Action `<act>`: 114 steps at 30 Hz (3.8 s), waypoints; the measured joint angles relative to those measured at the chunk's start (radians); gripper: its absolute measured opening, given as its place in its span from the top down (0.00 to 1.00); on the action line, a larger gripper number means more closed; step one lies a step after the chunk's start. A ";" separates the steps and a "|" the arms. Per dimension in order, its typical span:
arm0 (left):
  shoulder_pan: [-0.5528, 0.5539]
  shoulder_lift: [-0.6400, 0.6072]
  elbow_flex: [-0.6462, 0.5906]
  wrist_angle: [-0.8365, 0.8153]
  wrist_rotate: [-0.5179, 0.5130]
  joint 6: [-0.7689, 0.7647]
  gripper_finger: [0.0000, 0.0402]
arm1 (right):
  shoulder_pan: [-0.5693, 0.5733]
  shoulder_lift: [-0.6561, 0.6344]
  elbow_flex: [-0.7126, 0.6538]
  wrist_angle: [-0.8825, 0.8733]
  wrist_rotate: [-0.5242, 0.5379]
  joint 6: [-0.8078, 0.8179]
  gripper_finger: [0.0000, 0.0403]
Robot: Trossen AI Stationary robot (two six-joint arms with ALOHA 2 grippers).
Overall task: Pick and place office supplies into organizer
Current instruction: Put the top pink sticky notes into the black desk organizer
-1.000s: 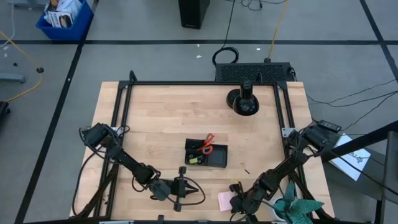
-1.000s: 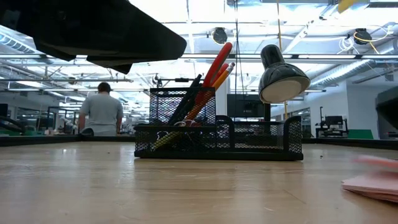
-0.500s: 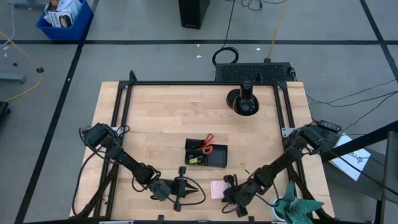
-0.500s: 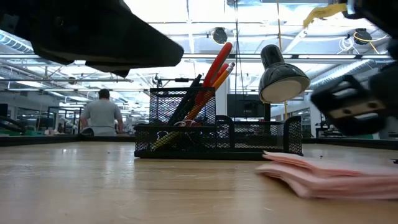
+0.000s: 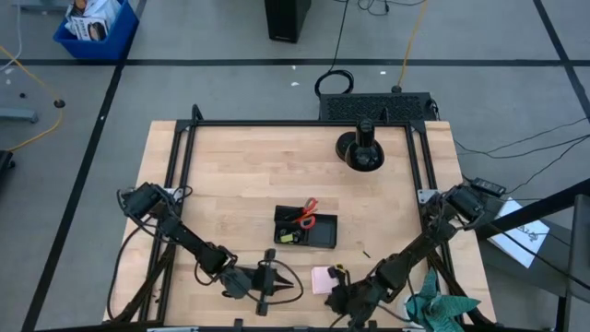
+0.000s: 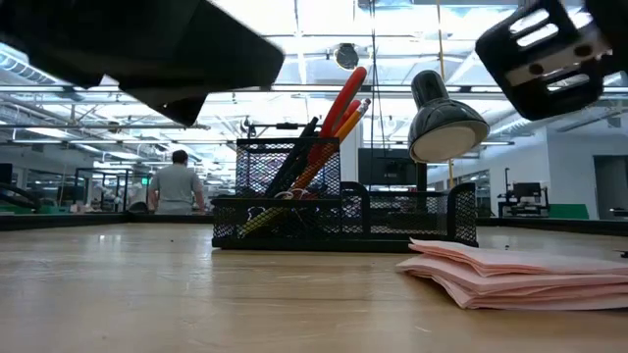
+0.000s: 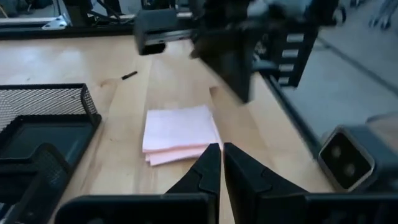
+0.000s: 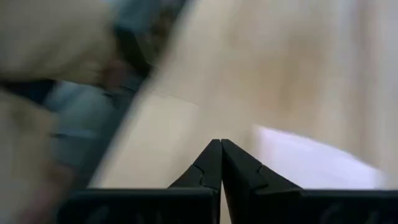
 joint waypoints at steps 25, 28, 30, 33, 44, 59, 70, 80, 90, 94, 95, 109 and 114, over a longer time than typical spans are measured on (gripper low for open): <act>0.022 0.158 0.534 -0.722 -0.011 0.115 0.93 | 0.088 -0.080 0.010 -0.398 0.324 0.262 1.00; 0.045 0.159 0.531 -0.724 -0.017 0.080 0.93 | 0.117 -0.080 0.010 -0.363 0.274 0.259 1.00; 0.067 0.159 0.531 -0.724 -0.020 0.041 0.93 | 0.128 -0.074 0.009 -0.327 0.248 0.252 0.99; 0.109 0.159 0.531 -0.733 -0.003 -0.041 0.93 | 0.129 -0.073 0.009 -0.270 0.231 0.252 0.95; 0.163 0.159 0.471 -0.724 0.096 -0.120 0.94 | 0.123 -0.072 0.009 -0.235 0.286 0.243 0.56; 0.209 0.198 0.465 -0.729 0.098 -0.202 0.94 | 0.109 0.063 0.024 -0.134 0.297 0.117 0.46; 0.233 0.244 0.468 -0.717 0.116 -0.242 0.94 | 0.110 0.168 0.174 -0.368 0.393 0.076 0.47; 0.228 0.263 0.471 -0.715 0.133 -0.252 0.94 | 0.104 0.244 0.261 -0.512 0.439 0.123 0.47; 0.218 0.267 0.469 -0.659 0.228 -0.235 0.94 | 0.089 0.247 0.259 -0.599 0.410 0.181 0.56; 0.214 0.267 0.468 -0.658 0.223 -0.229 0.94 | 0.089 0.247 0.258 -0.601 0.395 0.181 0.62; 0.214 0.267 0.468 -0.658 0.222 -0.229 0.94 | 0.088 0.247 0.258 -0.601 0.392 0.181 0.63; 0.212 0.266 0.513 -0.724 0.211 -0.146 0.94 | 0.089 0.247 0.256 -0.578 0.385 0.181 0.71; 0.208 0.247 0.530 -0.769 0.197 -0.138 0.94 | 0.089 0.247 0.256 -0.578 0.385 0.181 0.70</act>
